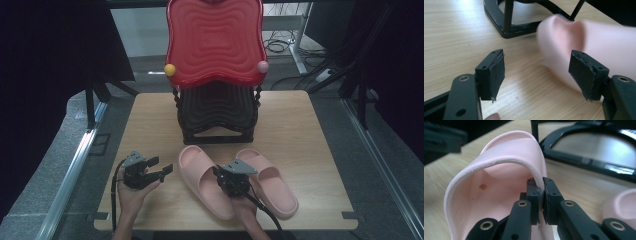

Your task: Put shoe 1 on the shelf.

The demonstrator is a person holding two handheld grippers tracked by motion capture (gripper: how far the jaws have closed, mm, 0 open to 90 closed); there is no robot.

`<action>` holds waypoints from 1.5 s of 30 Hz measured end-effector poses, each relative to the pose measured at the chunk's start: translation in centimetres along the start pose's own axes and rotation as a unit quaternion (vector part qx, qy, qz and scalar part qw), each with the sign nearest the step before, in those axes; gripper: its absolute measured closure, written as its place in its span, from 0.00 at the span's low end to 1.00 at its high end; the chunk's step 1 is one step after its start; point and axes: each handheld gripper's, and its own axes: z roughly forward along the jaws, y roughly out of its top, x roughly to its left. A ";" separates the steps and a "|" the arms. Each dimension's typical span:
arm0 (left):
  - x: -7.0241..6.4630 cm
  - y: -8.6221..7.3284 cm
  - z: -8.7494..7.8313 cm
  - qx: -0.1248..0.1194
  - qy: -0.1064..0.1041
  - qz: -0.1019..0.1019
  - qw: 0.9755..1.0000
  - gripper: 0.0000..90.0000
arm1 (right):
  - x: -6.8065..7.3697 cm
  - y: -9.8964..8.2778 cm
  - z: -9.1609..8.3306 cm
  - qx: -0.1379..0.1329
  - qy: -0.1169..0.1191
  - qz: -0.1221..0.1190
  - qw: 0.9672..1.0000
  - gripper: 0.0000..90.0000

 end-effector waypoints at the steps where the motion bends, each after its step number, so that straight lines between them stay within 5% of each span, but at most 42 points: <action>1: 0.0 0.0 0.0 0.001 0.000 0.000 1.000 0.32 | -0.1 0.1 -0.3 -0.006 -0.001 0.001 1.000 0.94; 12: -0.1 -0.2 0.3 0.008 0.003 0.003 1.000 0.32 | -1.7 1.2 -5.0 -0.081 -0.020 0.014 0.996 0.94; 20: -0.1 -0.3 0.5 0.011 0.003 0.004 1.000 0.32 | -1.7 3.8 -7.8 -0.138 -0.014 0.014 0.990 0.94; 26: 0.0 -0.4 0.4 0.008 0.002 -0.003 1.000 0.32 | -1.6 5.6 -8.5 -0.165 -0.013 0.013 0.986 0.94; 36: 0.0 -0.4 0.4 0.008 -0.006 -0.005 1.000 0.32 | 0.0 11.8 -9.3 -0.218 -0.026 -0.002 0.976 0.94; 45: 0.1 -0.3 0.3 0.006 -0.007 -0.006 1.000 0.32 | -0.7 15.5 -8.5 -0.236 -0.044 0.004 0.971 0.94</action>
